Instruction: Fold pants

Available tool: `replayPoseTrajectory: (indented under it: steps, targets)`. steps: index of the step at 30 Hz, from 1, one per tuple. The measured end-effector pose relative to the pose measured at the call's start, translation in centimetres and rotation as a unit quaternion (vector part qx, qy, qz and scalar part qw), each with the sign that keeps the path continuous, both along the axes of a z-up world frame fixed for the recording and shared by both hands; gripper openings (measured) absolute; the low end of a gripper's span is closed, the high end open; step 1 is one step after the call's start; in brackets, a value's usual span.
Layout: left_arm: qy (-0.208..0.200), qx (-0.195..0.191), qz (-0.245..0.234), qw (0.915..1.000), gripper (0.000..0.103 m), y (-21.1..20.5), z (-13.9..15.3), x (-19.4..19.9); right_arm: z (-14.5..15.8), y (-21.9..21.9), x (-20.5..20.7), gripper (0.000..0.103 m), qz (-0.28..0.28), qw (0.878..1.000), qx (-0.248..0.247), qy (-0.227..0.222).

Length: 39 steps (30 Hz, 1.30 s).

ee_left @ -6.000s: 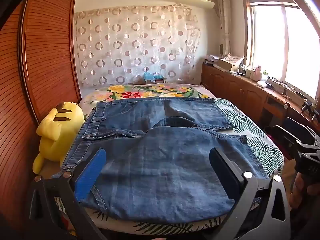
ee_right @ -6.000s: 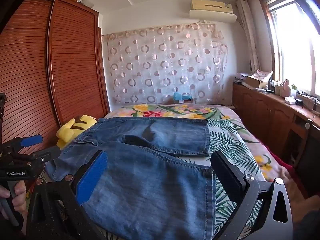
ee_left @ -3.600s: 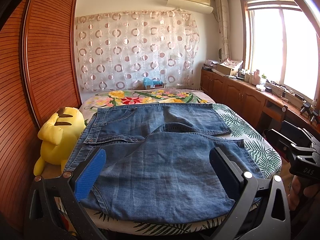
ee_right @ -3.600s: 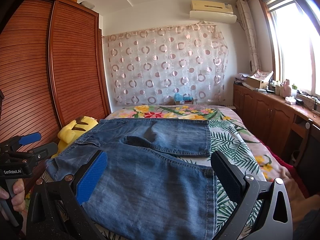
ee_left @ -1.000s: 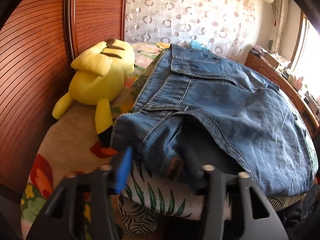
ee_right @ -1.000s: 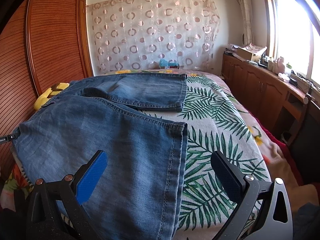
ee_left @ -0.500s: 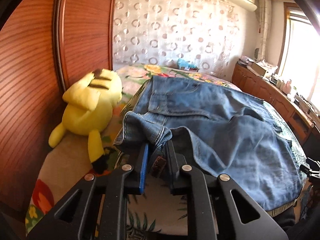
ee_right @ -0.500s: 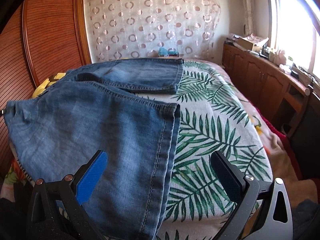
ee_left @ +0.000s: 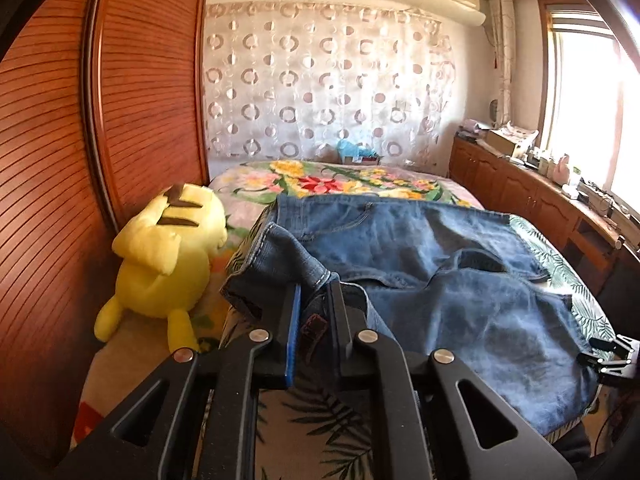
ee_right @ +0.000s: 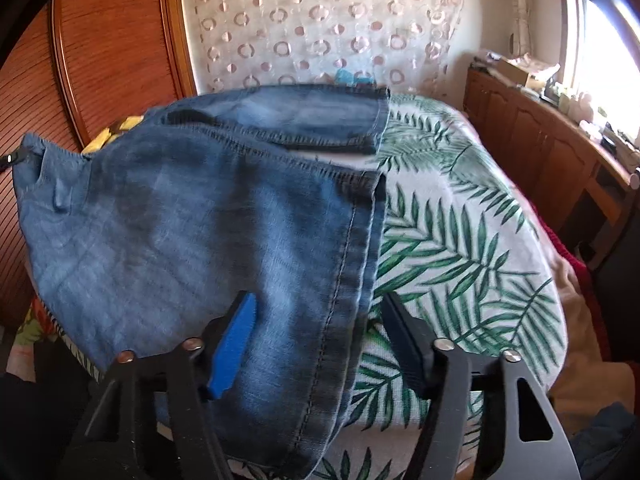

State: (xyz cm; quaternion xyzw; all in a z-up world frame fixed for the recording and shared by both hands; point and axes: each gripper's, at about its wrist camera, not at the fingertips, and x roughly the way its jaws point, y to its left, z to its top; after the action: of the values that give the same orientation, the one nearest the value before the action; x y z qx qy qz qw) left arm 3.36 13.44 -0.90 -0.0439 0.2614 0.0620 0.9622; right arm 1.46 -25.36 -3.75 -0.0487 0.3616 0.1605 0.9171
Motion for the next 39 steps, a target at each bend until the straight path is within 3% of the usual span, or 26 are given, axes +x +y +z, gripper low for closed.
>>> replayPoseTrajectory:
  steps: [3,6,8,11,17,20,30,34,39]
  targets:
    - [-0.009,0.005,-0.003,0.9999,0.013,-0.6,0.8,0.6,0.0,0.2,0.5,0.052,0.002,1.0,-0.006,-0.001]
    - [-0.018,0.0,-0.009,0.9998,0.013,-0.7,1.5,1.0,0.3,0.2,0.4,0.017,0.015,1.0,0.005,-0.001]
    - [-0.03,0.007,-0.01,0.9995,0.013,-1.0,2.5,1.0,0.9,0.0,0.4,0.009,0.013,1.0,0.011,-0.008]
    - [-0.042,0.011,-0.012,0.999,0.013,-1.3,4.0,1.4,2.5,-0.3,0.9,0.009,0.01,0.999,0.015,-0.028]
    - [-0.056,0.015,-0.013,0.9982,0.013,-1.2,5.4,2.8,6.5,0.3,1.9,0.008,0.01,0.996,-0.002,-0.086]
    - [-0.053,0.017,-0.015,0.9983,0.013,-1.3,5.2,3.4,7.2,0.9,3.0,0.008,0.012,0.996,-0.002,-0.094]
    - [-0.034,0.023,-0.031,0.9987,0.013,-2.9,3.4,3.5,4.1,1.9,5.8,0.008,0.003,0.998,0.014,-0.061]
    - [-0.033,0.017,-0.035,0.9987,0.013,-3.3,3.1,3.1,4.7,0.9,5.4,0.046,-0.013,0.997,0.017,-0.069]
    - [-0.03,0.015,-0.036,0.9988,0.013,-3.7,2.8,3.0,4.8,-0.7,3.3,0.05,-0.019,0.997,0.041,-0.065]
